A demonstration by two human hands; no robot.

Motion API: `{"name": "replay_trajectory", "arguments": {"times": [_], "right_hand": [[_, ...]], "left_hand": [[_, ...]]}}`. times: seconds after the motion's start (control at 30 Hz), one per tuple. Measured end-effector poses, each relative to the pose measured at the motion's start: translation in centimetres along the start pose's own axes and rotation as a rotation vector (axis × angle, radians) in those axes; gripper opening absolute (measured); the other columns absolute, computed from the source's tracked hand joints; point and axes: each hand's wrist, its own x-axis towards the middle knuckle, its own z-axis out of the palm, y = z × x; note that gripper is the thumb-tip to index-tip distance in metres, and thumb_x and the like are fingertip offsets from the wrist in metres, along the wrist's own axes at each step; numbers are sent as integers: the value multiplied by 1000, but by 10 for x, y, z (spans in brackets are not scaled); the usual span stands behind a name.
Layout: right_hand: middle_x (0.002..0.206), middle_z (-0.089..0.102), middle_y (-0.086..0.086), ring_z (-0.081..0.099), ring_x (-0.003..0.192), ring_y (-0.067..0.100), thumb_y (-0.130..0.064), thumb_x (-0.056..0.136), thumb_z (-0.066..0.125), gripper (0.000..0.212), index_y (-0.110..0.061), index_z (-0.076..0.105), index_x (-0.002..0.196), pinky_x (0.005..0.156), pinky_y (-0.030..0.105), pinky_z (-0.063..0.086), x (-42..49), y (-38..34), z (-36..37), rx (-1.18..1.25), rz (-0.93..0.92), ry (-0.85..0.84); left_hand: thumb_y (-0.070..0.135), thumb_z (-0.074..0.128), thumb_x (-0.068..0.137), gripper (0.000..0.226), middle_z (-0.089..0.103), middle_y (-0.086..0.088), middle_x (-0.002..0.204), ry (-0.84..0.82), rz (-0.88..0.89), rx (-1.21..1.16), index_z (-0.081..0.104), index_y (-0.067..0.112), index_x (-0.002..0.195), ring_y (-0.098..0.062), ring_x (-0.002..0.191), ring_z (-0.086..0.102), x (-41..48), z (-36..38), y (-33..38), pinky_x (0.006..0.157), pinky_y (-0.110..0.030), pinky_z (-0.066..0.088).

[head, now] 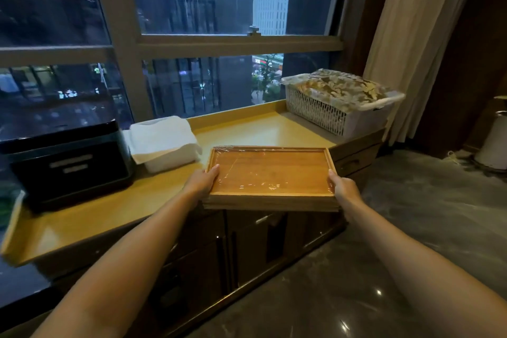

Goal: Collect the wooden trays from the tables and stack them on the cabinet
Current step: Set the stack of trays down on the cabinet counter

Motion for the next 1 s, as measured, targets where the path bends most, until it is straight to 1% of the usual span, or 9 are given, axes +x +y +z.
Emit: {"name": "replay_trajectory", "arguments": {"times": [0.1,0.2,0.3,0.43,0.57,0.63,0.73,0.9,1.0], "right_hand": [[124,57,17,51,117,32,-35,97,36,51,1,51,129,99,41,37,84,-10,12,0,-4,-28],[129,57,17,50,119,34,-37,96,38,51,0,53,128,101,43,37,170,-17,28,-13,-9,-72],[131,56,16,50,120,34,-37,96,37,51,-1,51,130,98,39,38,253,-30,46,-26,-28,-139],[120,61,18,54,109,35,-40,95,38,54,2,57,123,93,41,42,349,-60,71,-84,-28,-229],[98,58,17,50,87,27,-38,94,41,42,-3,65,92,75,33,34,419,-85,104,-123,-35,-307],[97,58,16,51,88,27,-39,94,41,42,-4,64,96,75,33,35,449,-91,125,-130,-39,-354],[96,58,15,51,88,26,-38,95,38,48,2,63,105,75,33,35,488,-95,158,-143,-29,-408],[95,56,13,50,88,24,-36,97,35,39,-6,59,98,75,31,35,544,-104,211,-180,-12,-434],[97,57,14,51,90,25,-38,97,33,42,-5,59,101,76,33,37,573,-113,239,-213,13,-467]], "left_hand": [[37,40,96,51,57,-14,96,35,-25,-12,57,-7,116,-25,90,53,66,27,17,78,-31,40],[38,38,97,51,58,-11,90,59,-56,-30,56,-5,116,-24,89,54,128,55,31,74,-30,41],[40,38,96,53,60,-15,99,119,-92,-36,56,-4,118,-26,90,56,188,76,47,79,-32,43],[35,37,98,50,57,-14,100,200,-142,-65,55,-6,120,-22,80,53,252,95,71,66,-29,41],[36,37,98,52,60,-20,121,255,-213,-110,52,-4,127,-27,96,55,309,98,85,83,-34,42],[37,38,97,52,59,-20,127,280,-256,-155,50,-3,129,-27,98,55,336,95,86,88,-36,44],[38,39,97,52,58,-20,127,304,-291,-166,50,-2,129,-24,95,52,379,91,83,87,-34,42],[39,38,97,53,59,-19,120,311,-319,-162,53,-3,127,-24,94,51,450,81,78,81,-32,39],[36,38,97,50,60,-21,120,321,-349,-165,54,-3,123,-24,93,52,485,77,76,82,-34,41]]}}
